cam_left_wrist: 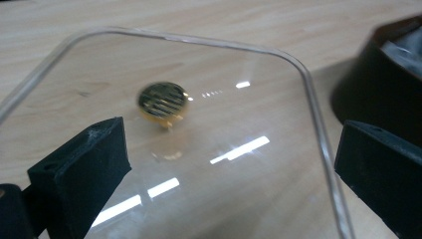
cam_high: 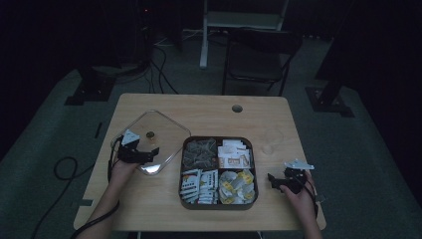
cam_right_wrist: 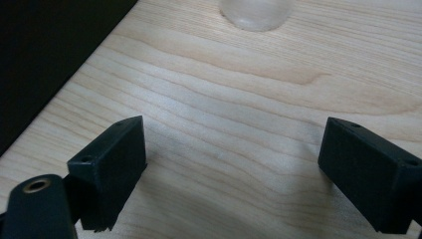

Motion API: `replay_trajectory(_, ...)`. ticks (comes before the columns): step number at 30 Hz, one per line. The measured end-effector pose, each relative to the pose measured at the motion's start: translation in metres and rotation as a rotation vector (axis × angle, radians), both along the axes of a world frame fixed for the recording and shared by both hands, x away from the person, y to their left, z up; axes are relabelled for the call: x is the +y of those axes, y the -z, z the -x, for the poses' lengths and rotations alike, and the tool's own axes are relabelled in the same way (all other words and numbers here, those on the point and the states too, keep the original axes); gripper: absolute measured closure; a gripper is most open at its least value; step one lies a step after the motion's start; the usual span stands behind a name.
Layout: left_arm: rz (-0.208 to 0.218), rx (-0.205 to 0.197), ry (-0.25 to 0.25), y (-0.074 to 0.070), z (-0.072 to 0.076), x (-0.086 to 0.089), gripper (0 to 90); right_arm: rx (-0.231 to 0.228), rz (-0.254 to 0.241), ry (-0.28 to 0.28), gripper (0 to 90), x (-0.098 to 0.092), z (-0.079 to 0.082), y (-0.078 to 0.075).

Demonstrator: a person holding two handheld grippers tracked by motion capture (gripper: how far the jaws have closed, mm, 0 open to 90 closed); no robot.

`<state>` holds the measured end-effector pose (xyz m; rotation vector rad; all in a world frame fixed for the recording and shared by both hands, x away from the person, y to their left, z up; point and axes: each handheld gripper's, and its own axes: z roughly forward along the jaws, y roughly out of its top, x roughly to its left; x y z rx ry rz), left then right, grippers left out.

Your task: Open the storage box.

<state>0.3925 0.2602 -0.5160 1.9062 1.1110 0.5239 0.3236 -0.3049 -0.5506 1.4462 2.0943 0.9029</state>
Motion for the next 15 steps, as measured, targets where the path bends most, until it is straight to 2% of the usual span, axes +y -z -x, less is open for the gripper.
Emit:
replay_trajectory(3, -0.005, 0.002, 0.023, 0.001, 0.006, -0.002, 1.3, 0.0, 0.0, 0.0, 10.9, 0.0, 0.0, 0.0)
replay_trajectory(6, 0.045, -0.008, 0.057, 0.002, 0.011, -0.003, 1.3, 0.0, 0.0, 0.0, 10.9, 0.0, 0.0, 0.0)
replay_trajectory(10, 0.025, -0.018, 0.094, 0.001, 0.018, -0.005, 1.3, 0.0, 0.0, 0.0, 10.9, 0.0, 0.0, 0.0)
replay_trajectory(15, 0.027, -0.034, 0.144, 0.0, 0.028, -0.012, 1.3, 0.0, 0.0, 0.0, 10.9, 0.0, 0.0, 0.0)
